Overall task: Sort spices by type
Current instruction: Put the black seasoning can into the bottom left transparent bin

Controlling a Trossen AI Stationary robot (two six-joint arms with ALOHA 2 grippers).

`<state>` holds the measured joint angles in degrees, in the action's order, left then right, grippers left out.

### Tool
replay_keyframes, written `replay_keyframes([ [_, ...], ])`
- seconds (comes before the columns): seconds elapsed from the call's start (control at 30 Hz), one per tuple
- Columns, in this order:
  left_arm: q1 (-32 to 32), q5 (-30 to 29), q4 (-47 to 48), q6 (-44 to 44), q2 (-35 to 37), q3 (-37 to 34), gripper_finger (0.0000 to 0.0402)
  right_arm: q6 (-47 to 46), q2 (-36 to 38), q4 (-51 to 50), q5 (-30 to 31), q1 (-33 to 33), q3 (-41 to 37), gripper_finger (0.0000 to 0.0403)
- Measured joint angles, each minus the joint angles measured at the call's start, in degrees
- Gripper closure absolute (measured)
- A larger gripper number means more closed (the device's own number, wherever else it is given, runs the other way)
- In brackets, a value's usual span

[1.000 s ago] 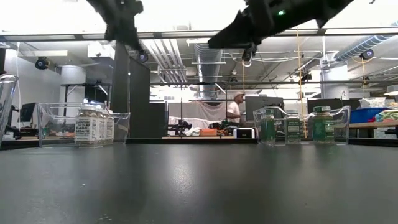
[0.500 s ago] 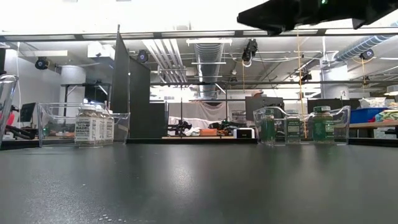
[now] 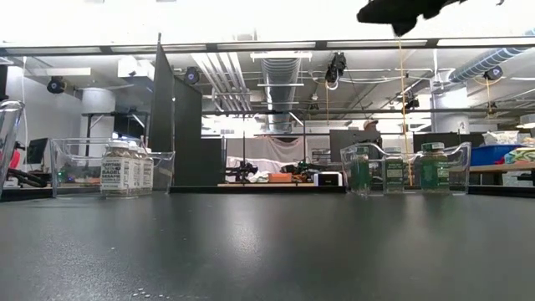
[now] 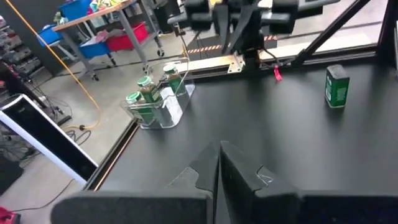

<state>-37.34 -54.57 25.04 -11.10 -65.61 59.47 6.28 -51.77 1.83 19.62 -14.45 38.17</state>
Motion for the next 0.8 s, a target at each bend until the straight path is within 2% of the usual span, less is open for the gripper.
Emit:
replay_keyframes([
  [0.17, 0.0, 0.0, -0.1, -0.3, -2.2, 0.0, 0.0401, -9.7, -0.1, -20.5, 6.8, -7.4, 9.7, 0.0371],
  [0.3, 0.1, 0.0, -0.1, -0.5, -3.4, 0.0, 0.0401, -22.3, -4.1, -39.7, 7.3, -11.5, 19.5, 0.0371],
  [0.4, 0.1, 0.0, -0.1, -0.5, -3.7, 0.0, 0.0401, -32.0, -8.9, -54.7, 5.4, -13.7, 26.9, 0.0371],
  [0.47, 0.1, 0.0, -0.1, -0.9, -3.8, 0.0, 0.0401, -37.7, -12.5, -63.3, 1.6, -14.5, 31.1, 0.0371],
  [0.57, 0.3, -0.4, -0.2, -1.7, -4.2, 0.0, 0.0401, -41.8, -17.5, -71.5, -7.3, -15.2, 35.3, 0.0371],
  [0.7, 0.3, -0.5, -0.2, -1.9, -4.6, 0.0, 0.0401, -40.2, -21.7, -74.4, -20.2, -16.8, 36.7, 0.0371],
  [0.8, 0.3, -0.7, -0.2, -1.9, -4.8, 0.0, 0.0401, -40.0, -23.9, -74.4, -25.6, -19.1, 36.6, 0.0371],
])
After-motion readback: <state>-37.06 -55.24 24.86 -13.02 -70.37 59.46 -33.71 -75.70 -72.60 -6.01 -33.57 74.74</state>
